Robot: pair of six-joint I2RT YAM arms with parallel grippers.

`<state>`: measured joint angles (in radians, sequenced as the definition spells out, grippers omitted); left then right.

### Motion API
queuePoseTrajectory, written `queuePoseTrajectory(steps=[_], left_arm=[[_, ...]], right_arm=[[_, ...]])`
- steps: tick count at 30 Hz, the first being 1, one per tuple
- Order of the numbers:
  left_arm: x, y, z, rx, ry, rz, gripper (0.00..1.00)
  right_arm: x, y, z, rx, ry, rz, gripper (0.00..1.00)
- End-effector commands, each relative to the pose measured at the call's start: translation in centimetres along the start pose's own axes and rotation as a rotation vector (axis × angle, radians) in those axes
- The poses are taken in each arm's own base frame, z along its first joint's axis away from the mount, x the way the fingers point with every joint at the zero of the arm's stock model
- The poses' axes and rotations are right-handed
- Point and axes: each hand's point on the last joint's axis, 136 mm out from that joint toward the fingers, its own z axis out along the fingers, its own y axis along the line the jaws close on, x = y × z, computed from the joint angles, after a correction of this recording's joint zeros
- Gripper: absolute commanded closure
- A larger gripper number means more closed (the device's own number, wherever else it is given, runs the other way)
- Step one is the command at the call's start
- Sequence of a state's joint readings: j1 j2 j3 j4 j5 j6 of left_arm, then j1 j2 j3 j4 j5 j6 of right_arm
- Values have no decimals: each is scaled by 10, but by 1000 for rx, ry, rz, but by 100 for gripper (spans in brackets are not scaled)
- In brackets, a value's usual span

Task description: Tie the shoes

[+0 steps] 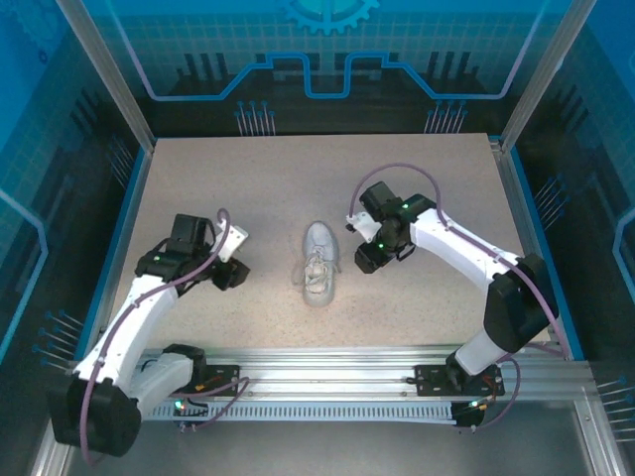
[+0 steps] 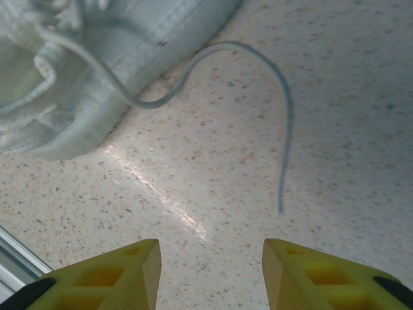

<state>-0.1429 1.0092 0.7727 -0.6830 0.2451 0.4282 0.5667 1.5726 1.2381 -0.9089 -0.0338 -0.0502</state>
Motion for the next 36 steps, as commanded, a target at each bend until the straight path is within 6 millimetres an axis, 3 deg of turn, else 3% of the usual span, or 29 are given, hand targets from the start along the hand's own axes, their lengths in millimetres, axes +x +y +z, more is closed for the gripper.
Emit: queuePoseTrajectory(steps=[1,5,7,9,11,22,30,34,36], left_arm=[[-40,-33,28,165,-100,-44,59],[-41,-67,67,249,-13,-21,59],[-35,-72,86,264,33,-72,62],[-27,-62,99,208,89,-122,69],[-23,-59,103,192,122,-129,69],[-15,-87,117,190,201,-109,57],[-30,-109,137,170,177,-54,56],[-33,-102,149,115,142,-79,59],[-29,-97,150,88,121,-83,68]], right_arm=[[-24,16,-2,-78,-115,-12,54],[-27,21,3,-97,-128,6,55],[-26,22,7,-107,-118,26,55],[-24,23,10,-114,-109,48,55],[-22,23,12,-113,-105,61,56],[-29,21,11,-114,-148,62,56],[-25,12,7,-118,-150,78,56],[-18,7,9,-110,-132,98,56],[-16,7,11,-113,-126,114,56]])
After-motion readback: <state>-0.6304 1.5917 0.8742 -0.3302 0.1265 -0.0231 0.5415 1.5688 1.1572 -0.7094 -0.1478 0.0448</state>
